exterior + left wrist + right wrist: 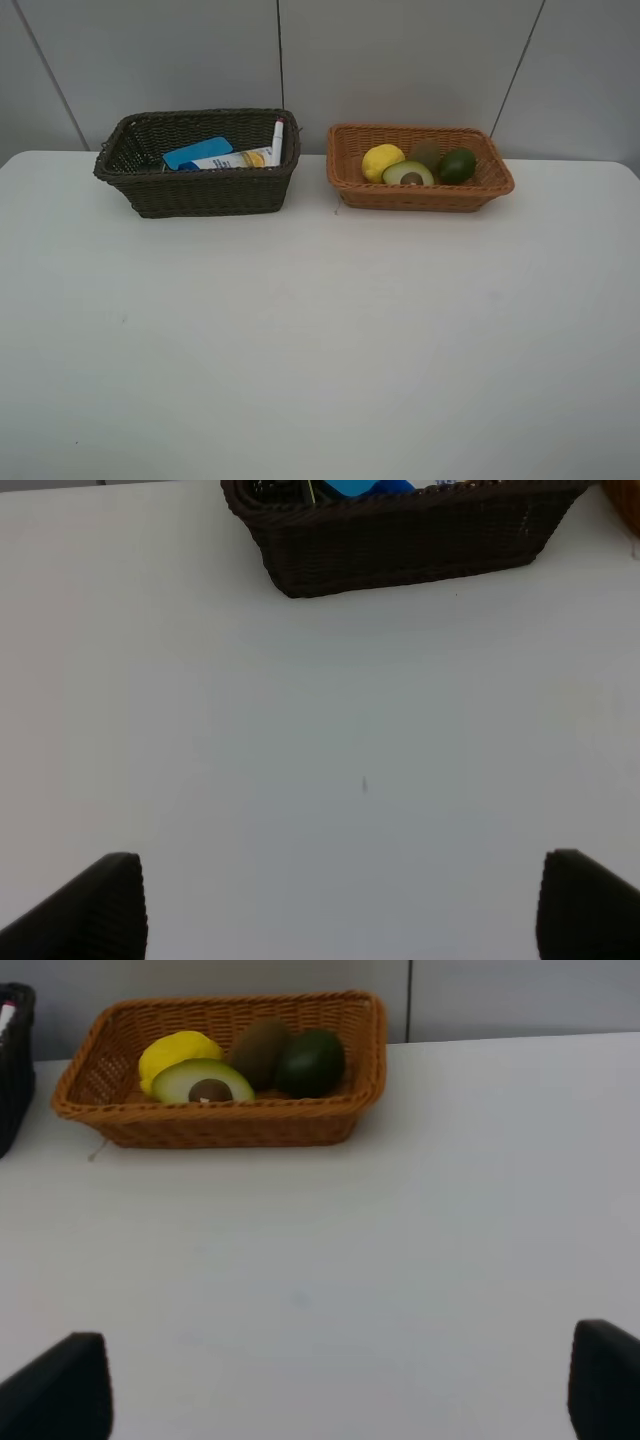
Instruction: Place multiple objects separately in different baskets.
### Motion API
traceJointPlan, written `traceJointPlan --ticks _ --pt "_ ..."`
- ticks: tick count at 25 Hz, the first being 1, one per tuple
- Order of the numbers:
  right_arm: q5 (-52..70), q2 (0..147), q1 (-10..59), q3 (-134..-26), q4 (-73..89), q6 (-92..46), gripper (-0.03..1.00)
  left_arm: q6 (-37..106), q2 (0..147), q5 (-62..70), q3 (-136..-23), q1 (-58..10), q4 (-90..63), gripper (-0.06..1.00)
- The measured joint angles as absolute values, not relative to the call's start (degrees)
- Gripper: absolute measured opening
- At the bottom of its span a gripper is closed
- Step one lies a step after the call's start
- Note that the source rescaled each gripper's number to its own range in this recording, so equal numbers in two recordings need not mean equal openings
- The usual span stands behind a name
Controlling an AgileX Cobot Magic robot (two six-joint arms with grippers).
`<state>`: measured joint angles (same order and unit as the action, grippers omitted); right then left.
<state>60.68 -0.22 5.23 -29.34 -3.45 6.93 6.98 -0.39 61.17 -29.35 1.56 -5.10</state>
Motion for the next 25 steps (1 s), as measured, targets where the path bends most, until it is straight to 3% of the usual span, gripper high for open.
traceJointPlan --ticks 6,25 --pt "60.68 -0.22 0.49 -29.34 -3.45 6.98 1.00 6.98 -0.39 61.17 -29.35 1.56 -5.10 1.00" --pt "60.68 -0.22 0.41 -29.34 -3.45 6.98 1.00 6.98 -0.39 61.17 -29.35 1.56 -5.10 1.00"
